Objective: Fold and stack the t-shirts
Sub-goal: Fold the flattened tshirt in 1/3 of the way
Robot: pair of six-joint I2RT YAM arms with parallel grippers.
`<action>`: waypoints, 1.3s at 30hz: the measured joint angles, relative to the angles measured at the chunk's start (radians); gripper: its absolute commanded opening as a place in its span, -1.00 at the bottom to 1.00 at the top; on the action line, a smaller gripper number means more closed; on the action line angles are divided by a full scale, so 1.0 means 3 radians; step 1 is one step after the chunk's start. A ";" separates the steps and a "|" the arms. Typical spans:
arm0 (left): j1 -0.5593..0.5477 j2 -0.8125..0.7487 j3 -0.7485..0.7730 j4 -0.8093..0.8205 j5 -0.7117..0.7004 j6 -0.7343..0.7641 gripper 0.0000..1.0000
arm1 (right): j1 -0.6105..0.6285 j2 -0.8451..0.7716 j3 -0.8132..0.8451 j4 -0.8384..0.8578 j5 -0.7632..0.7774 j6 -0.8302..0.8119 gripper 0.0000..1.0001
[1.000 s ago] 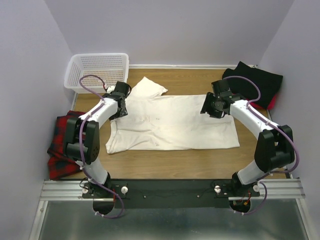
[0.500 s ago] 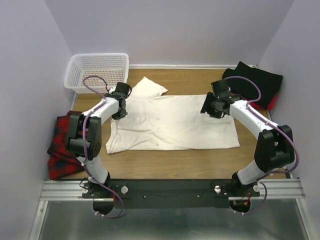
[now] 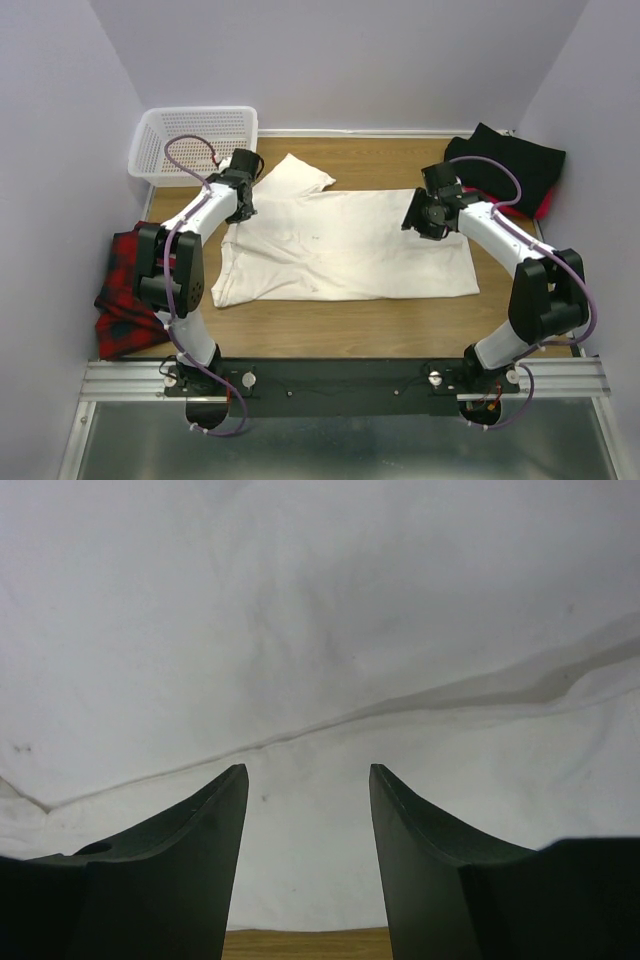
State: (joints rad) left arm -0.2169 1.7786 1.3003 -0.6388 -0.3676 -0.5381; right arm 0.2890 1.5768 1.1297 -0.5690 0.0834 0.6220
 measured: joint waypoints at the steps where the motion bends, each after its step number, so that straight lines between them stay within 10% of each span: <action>1: 0.0000 0.0000 0.0058 -0.0019 -0.0003 0.0003 -1.00 | 0.0001 0.0004 -0.0006 0.0001 0.0001 0.0006 0.21; 10: 0.0000 0.0005 0.0421 -0.0114 -0.0027 0.0089 -1.00 | 0.0020 0.0090 -0.0011 0.0001 0.0004 0.0020 0.21; 16: 0.0000 0.0231 0.0509 0.0003 -0.0103 0.0233 -0.02 | 0.0045 0.0197 -0.0001 0.0001 0.0003 0.0019 0.21; 30: -0.0052 0.0225 0.0738 0.0076 -0.0057 0.0365 -0.03 | 0.0198 0.0436 0.0158 0.0014 0.0001 0.0009 0.21; 39: -0.0759 0.0413 0.0787 0.0148 0.0534 0.0423 -0.14 | 0.0200 0.0474 0.0158 0.0013 0.0004 -0.0009 0.21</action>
State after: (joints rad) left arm -0.4446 1.9026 1.5364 -0.5945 -0.2073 -0.4110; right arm 0.3489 1.7191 1.1770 -0.5652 0.0845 0.6193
